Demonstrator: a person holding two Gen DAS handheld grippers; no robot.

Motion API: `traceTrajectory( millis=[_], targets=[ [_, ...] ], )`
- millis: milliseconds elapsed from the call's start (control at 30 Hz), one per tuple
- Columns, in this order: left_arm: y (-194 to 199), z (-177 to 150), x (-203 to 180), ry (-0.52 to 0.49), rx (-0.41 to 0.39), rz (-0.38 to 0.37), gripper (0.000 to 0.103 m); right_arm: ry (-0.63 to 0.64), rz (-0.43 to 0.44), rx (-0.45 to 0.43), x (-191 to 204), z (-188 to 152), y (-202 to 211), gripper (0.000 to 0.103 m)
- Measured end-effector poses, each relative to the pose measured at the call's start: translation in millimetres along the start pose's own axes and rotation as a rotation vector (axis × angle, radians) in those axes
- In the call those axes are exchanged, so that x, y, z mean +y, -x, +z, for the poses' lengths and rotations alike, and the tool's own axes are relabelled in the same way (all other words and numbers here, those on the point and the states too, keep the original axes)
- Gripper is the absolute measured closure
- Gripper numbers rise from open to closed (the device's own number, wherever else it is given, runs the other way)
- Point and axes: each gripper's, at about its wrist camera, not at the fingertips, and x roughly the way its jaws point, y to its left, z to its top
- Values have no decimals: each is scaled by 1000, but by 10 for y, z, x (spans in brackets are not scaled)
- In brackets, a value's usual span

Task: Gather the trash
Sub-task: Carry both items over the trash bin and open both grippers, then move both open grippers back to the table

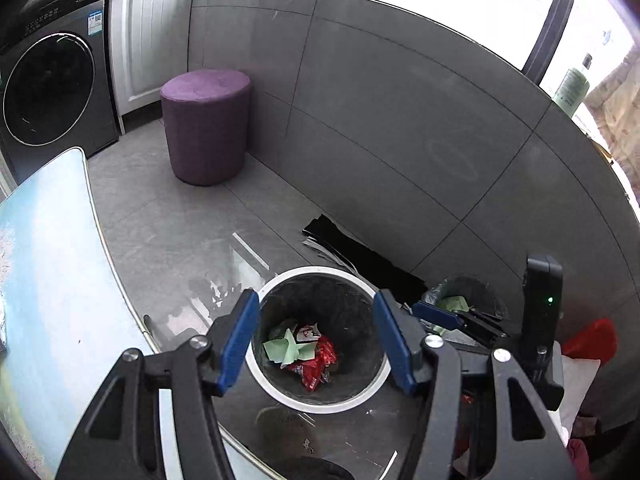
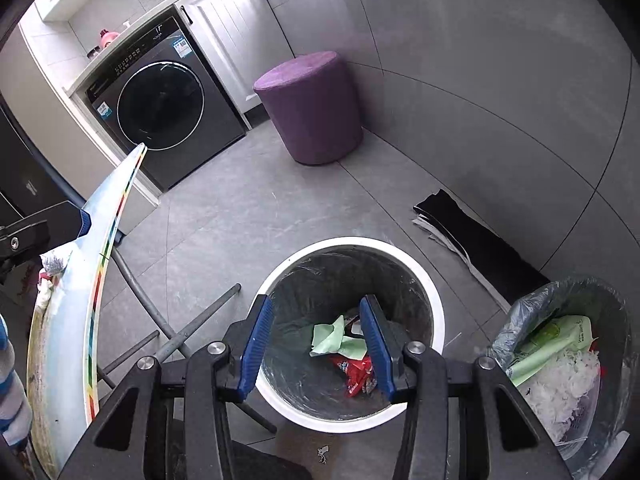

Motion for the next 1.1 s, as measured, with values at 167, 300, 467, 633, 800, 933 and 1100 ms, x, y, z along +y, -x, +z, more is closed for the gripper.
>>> traceTrajectory(
  millis=[167, 300, 467, 633, 800, 933, 1100],
  targets=[
    [469, -159, 130, -4, -101, 131, 46, 56, 19, -53, 259, 33, 304, 60],
    [894, -374, 323, 23, -186, 260, 46, 106, 56, -89, 560, 19, 535, 59],
    [1384, -672, 604, 76, -253, 414, 46, 188, 102, -118, 1006, 7, 736, 55],
    [1847, -999, 958, 142, -266, 539, 46, 273, 158, -122, 1491, -28, 833, 54],
    [2231, -1315, 1295, 210, -285, 645, 46, 346, 206, -111, 1950, -75, 813, 53],
    [2458, -1508, 1505, 253, -300, 689, 46, 395, 239, -99, 2290, -101, 752, 53],
    [2653, -1661, 1792, 305, -316, 721, 46, 453, 272, -86, 2659, -113, 676, 53]
  ],
)
